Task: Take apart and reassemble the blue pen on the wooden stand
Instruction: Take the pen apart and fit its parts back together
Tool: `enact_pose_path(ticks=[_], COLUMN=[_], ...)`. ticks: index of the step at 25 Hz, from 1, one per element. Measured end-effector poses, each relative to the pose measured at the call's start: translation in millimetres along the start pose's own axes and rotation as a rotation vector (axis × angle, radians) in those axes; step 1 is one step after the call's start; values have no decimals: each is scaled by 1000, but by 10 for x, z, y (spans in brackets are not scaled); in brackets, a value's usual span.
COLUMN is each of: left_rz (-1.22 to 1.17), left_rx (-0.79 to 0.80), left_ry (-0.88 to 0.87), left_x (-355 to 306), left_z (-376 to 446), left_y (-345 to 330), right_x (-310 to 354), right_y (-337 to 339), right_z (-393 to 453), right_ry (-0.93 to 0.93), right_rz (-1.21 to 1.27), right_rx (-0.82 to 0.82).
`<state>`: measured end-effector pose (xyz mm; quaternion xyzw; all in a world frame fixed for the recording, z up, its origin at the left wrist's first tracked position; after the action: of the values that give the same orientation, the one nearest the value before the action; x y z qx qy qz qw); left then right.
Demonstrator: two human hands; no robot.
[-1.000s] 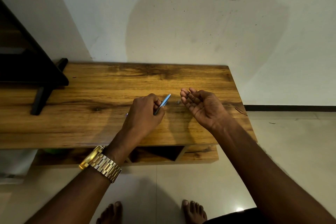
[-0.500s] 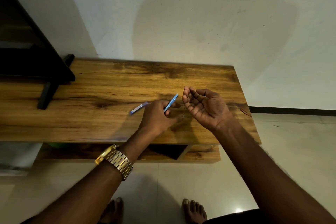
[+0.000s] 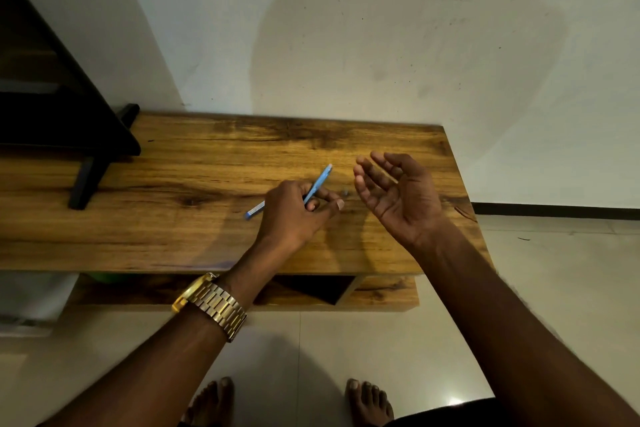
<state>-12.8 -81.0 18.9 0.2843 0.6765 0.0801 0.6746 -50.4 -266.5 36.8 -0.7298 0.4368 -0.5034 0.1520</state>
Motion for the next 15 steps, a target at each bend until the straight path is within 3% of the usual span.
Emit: enact_pose_path(ticks=[3,5,13,15], left_rz=[-50,-33,50,44], left_rx=[-70,-78,-56,-36], left_ry=[-21,-37,-80,-107], left_x=[-36,-46,-11,-38], left_z=[33,41,23,15], left_y=[93,115,151,186], right_x=[9,-84,-223,-171], right_y=[77,73,10,-15], right_z=[9,-12,-16,-12], right_ry=[332,373,398,383], right_rz=[-757,-985,-1043,-839], right_rx=[19,108,154,134])
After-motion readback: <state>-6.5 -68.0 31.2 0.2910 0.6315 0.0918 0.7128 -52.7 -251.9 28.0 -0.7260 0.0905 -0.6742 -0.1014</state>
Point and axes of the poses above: each hand's wrist, its own z-axis towards the middle knuckle, its own y-axis out of the back of the hand, x = y × z, the point moved 1 cm from there along z, towards the middle knuckle, and after that the axes turned 2 degrees about y, right-handed, at the moved point
